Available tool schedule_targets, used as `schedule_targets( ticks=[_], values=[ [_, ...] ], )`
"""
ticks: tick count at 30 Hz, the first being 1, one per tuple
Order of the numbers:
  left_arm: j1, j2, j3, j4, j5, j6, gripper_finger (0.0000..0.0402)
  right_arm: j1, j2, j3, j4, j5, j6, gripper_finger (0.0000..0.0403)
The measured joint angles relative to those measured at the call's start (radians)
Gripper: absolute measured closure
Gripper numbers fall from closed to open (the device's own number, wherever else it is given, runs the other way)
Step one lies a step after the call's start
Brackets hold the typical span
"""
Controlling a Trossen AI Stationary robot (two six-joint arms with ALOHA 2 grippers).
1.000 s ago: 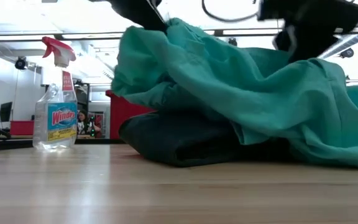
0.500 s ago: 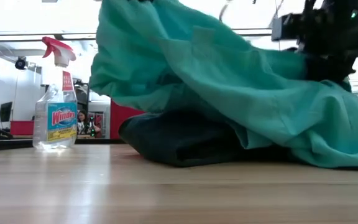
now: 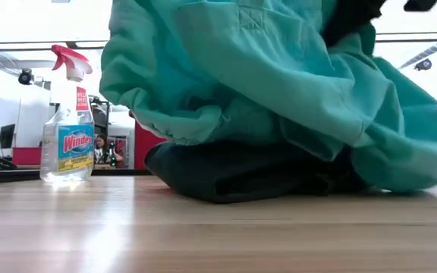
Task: Fold Laundry from Bin
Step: Fold the light blue shorts
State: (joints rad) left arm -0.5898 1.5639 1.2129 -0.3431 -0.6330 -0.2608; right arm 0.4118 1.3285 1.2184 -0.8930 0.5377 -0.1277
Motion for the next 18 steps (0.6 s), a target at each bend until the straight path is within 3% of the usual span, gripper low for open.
schedule_targets(
  ticks=[3,10,15,18],
  values=[
    [-0.003,0.000,0.000,0.001,-0.005,-0.022,0.0395,0.000,-0.034,0.013,0.002,-0.049,-0.002,0.0393],
    [-0.040,0.001,0.000,0.043,-0.003,-0.030,0.0395,0.051,-0.115,-0.024,0.128,-0.384,0.010,0.0393],
    [-0.068,0.048,0.000,0.205,0.113,0.030,0.0395,0.108,-0.143,-0.105,0.271,-0.641,-0.001,0.0393],
    [-0.085,0.122,0.000,0.340,0.169,0.159,0.0395,0.152,-0.148,-0.218,0.469,-0.752,-0.054,0.0393]
  ],
)
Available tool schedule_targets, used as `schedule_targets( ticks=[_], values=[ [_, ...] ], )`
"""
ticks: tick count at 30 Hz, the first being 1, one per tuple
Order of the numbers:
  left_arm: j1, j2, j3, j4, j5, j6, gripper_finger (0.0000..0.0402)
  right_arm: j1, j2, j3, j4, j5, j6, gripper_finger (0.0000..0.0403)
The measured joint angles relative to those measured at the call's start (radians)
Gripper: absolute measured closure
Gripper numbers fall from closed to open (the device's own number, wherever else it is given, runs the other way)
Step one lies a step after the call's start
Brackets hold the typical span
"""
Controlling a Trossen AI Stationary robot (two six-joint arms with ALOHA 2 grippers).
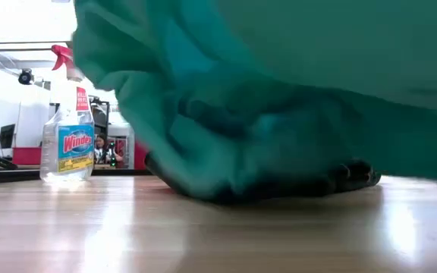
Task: Fold Laundry from Bin
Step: Fold the light blue shorts
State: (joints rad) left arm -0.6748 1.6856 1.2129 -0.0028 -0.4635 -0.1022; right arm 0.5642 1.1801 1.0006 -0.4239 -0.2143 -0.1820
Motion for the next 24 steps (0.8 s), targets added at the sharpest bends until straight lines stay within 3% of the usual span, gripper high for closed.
schedule_targets(
  ticks=[4,6,8,10,13,15,17,20,24],
  values=[
    [0.003,0.097,0.021,0.082,0.032,0.234,0.0395,0.012,0.005,-0.128,0.172,-0.028,-0.127,0.0392],
    [0.033,0.105,0.036,0.047,0.157,0.261,0.0395,-0.015,0.002,-0.134,0.136,0.046,-0.100,0.0392],
    [0.077,0.086,0.041,-0.028,0.269,0.209,0.0395,-0.048,-0.009,-0.096,0.009,0.176,-0.028,0.0393],
    [0.124,0.046,0.054,-0.165,0.298,0.142,0.0395,-0.083,-0.024,-0.024,-0.156,0.312,0.014,0.0393],
    [0.187,-0.032,0.118,-0.356,0.221,0.164,0.0395,-0.130,-0.038,0.119,-0.288,0.611,-0.033,0.0393],
    [0.227,-0.088,0.198,-0.492,0.159,0.229,0.0395,-0.162,-0.041,0.231,-0.256,0.830,-0.109,0.0393],
    [0.262,-0.133,0.298,-0.582,0.082,0.275,0.0395,-0.194,-0.043,0.348,-0.203,0.952,-0.171,0.0393],
    [0.285,-0.180,0.441,-0.656,-0.010,0.289,0.0395,-0.217,-0.048,0.486,-0.222,0.915,-0.180,0.0393],
    [0.243,-0.186,0.496,-0.672,0.007,0.393,0.0397,-0.218,-0.061,0.542,-0.380,0.668,-0.022,0.0393]
  ],
)
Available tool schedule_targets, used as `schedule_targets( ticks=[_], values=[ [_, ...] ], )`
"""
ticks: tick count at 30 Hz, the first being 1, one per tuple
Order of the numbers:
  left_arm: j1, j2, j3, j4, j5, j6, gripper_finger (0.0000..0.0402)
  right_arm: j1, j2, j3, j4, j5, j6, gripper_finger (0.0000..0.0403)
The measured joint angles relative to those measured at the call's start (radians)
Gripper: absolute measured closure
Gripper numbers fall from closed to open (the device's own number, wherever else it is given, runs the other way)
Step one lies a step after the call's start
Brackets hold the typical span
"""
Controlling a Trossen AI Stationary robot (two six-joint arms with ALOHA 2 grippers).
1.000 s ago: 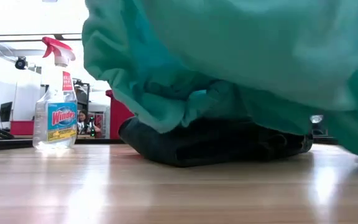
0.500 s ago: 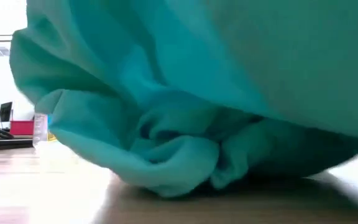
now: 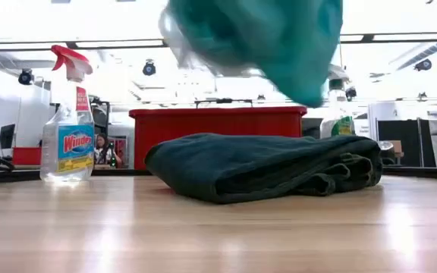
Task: Fold Laundry from Bin
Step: Fold the light blue shorts
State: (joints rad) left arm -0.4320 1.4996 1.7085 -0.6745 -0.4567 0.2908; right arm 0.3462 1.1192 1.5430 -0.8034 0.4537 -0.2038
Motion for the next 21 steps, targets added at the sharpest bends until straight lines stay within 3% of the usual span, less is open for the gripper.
schedule_targets(
  ticks=[3,6,11,15,21],
  values=[
    [-0.031,0.042,-0.044,0.000,0.086,-0.050,0.0398,0.001,-0.002,-0.066,-0.072,-0.225,0.140,0.0393],
    [-0.050,0.093,-0.132,0.064,0.161,-0.166,0.0398,0.026,0.001,-0.210,-0.036,-0.333,0.218,0.0393],
    [-0.088,0.216,-0.342,0.252,0.166,-0.364,0.0395,0.047,0.005,-0.503,0.171,-0.420,0.378,0.0393],
    [-0.111,0.308,-0.479,0.438,0.176,-0.552,0.0386,0.056,0.020,-0.710,0.360,-0.429,0.544,0.0385],
    [-0.108,0.379,-0.551,0.595,0.187,-0.693,0.0351,0.055,0.022,-0.841,0.531,-0.416,0.670,0.0342]
  ],
)
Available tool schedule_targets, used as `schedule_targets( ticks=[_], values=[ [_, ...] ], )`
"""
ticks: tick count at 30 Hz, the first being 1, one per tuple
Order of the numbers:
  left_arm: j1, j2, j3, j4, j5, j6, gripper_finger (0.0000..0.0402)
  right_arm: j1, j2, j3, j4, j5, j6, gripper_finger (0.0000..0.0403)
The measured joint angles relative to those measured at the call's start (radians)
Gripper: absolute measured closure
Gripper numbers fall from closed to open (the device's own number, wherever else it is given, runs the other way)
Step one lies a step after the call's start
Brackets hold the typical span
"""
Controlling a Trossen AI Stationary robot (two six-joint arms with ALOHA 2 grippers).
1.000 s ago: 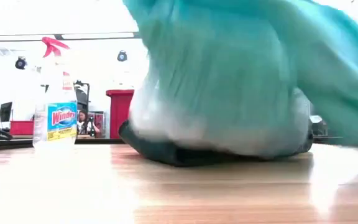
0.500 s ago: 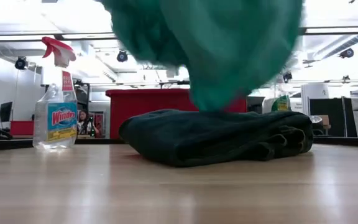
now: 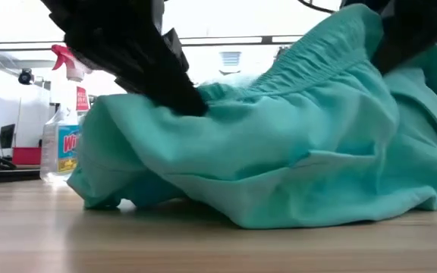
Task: Fold Laundry from Bin
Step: Fold the light blue shorts
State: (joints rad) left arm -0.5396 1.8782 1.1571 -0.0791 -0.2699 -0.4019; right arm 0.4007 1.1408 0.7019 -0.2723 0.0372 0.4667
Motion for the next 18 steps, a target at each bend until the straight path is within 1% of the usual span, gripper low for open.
schedule_targets(
  ticks=[4,7,10,12,15,16,18],
  values=[
    [0.000,-0.005,0.005,-0.029,0.000,-0.008,0.0322,0.002,-0.001,-0.002,-0.093,0.022,0.095,0.0301],
    [-0.003,-0.015,0.048,-0.089,-0.001,-0.006,0.0304,0.016,-0.001,-0.002,-0.155,0.018,0.147,0.0270],
    [-0.003,-0.016,0.102,-0.180,-0.009,0.028,0.0290,0.025,-0.001,-0.002,-0.164,0.015,0.170,0.0242],
    [0.000,-0.016,0.133,-0.233,-0.020,0.083,0.0283,0.025,-0.001,-0.001,-0.165,0.015,0.176,0.0224],
    [0.001,-0.017,0.172,-0.285,-0.101,0.202,0.0277,0.023,-0.001,0.016,-0.187,0.016,0.200,0.0200],
    [0.004,-0.017,0.176,-0.288,-0.123,0.246,0.0277,0.020,-0.001,0.025,-0.199,0.016,0.211,0.0193],
    [0.015,-0.018,0.179,-0.288,-0.135,0.329,0.0276,0.011,-0.001,0.044,-0.223,0.022,0.232,0.0181]
  ],
)
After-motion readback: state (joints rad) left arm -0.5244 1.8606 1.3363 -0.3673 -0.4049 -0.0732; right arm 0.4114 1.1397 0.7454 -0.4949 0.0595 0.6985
